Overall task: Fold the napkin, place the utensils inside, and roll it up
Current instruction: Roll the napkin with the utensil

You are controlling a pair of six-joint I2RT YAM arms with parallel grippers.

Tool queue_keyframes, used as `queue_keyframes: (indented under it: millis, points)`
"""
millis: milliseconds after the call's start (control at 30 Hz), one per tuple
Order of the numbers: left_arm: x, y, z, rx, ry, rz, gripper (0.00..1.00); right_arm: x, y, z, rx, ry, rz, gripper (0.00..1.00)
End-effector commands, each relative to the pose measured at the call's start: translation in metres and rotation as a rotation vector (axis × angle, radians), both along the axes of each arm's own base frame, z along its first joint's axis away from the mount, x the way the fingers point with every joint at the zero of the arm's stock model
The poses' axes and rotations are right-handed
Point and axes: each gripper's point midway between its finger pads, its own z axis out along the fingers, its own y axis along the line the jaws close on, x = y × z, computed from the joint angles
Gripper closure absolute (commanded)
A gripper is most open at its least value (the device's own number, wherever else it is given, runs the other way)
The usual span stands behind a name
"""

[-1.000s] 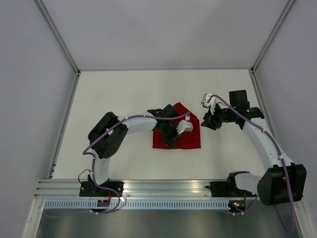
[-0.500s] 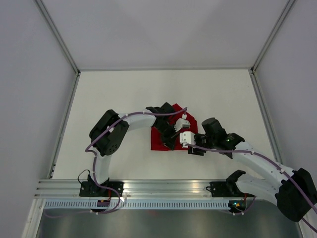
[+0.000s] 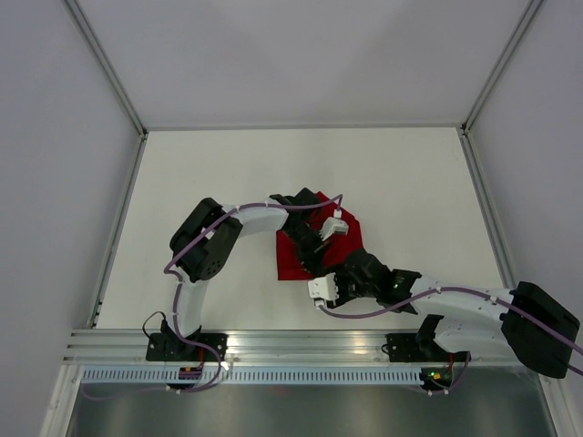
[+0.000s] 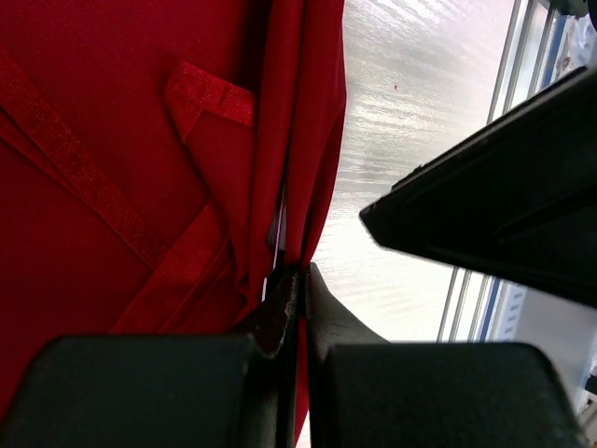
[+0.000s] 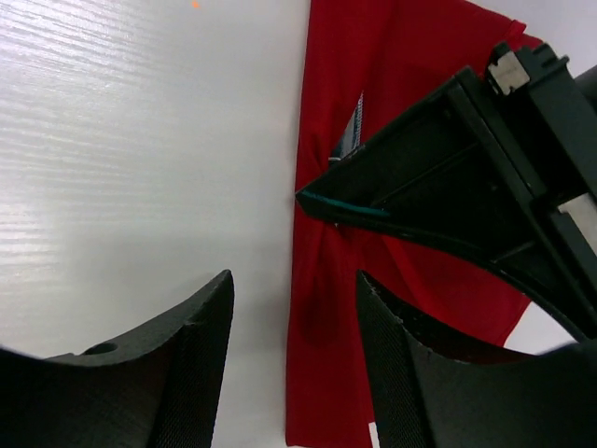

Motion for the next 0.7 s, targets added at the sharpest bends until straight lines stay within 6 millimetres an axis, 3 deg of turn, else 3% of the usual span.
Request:
queue_keyframes:
  millis: [0,233,667]
  points:
    - [-0.001,-0.003,0.002,-0.003,0.048,0.015,0.98,0.02,0.011,0.01,0.029,-0.136,-0.027,0.4]
    - [0.0,-0.001,0.004,-0.005,0.049,0.017,0.98,0.03,0.018,-0.007,-0.023,-0.168,-0.024,0.41]
    - [0.001,0.0,0.006,-0.011,0.046,0.02,0.98,0.036,0.025,-0.017,-0.057,-0.12,-0.037,0.43]
